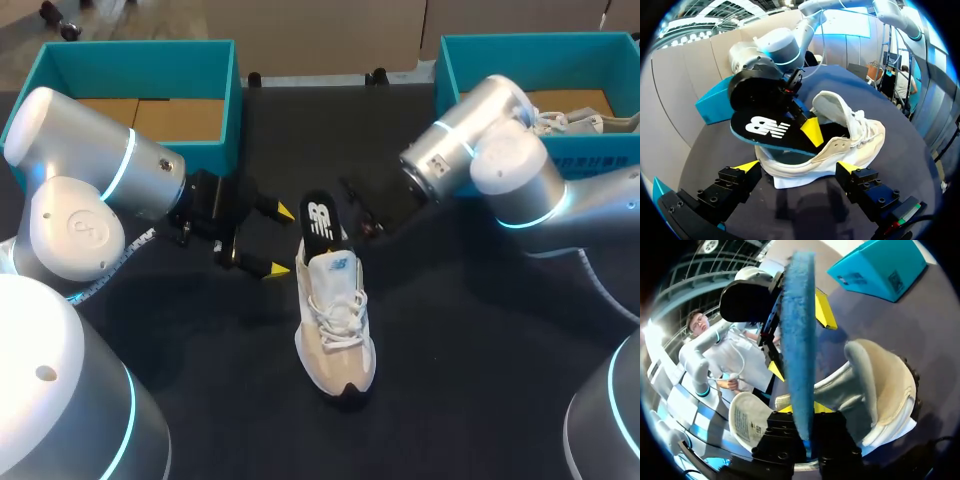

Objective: Take the shoe out of the shoebox, open the shoe tongue, remove and reinsert the insole, then place the shoe into the shoebox

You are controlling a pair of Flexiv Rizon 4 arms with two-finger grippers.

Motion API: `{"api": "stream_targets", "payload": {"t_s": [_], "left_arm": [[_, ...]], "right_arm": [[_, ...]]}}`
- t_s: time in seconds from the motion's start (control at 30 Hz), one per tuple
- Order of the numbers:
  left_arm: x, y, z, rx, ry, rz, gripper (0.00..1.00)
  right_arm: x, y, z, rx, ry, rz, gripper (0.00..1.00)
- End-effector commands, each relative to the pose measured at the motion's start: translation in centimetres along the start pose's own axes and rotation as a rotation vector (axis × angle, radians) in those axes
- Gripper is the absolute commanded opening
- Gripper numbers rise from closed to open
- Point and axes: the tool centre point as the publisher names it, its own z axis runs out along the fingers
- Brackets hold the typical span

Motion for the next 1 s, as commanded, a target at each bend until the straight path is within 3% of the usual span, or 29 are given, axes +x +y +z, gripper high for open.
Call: {"api": "stream_targets", "payload": {"t_s": [0.03,0.43,0.5,0.77,0.87,0.97,1.0], "left_arm": [[0.1,-0.1,0.0,-0.004,-0.001,0.0,1.0],[0.1,-0.1,0.0,-0.004,-0.001,0.0,1.0],[0.1,-0.1,0.0,-0.004,-0.001,0.0,1.0],[0.1,-0.1,0.0,-0.004,-0.001,0.0,1.0],[0.1,-0.1,0.0,-0.004,-0.001,0.0,1.0],[0.1,-0.1,0.0,-0.004,-0.001,0.0,1.0],[0.1,-0.1,0.0,-0.004,-0.001,0.0,1.0]], "right_arm": [[0.4,0.5,-0.2,0.009,-0.013,-0.004,0.23],[1.2,1.2,-1.3,0.035,-0.055,-0.012,0.33],[1.2,1.2,-1.5,0.034,-0.062,-0.014,0.38],[0.8,2.0,-2.3,0.06,-0.079,-0.028,0.42],[0.6,2.1,-2.5,0.065,-0.077,-0.028,0.34],[0.2,2.2,-2.3,0.077,-0.066,-0.029,0.05],[0.1,2.2,-2.2,0.077,-0.061,-0.029,0.0]]}}
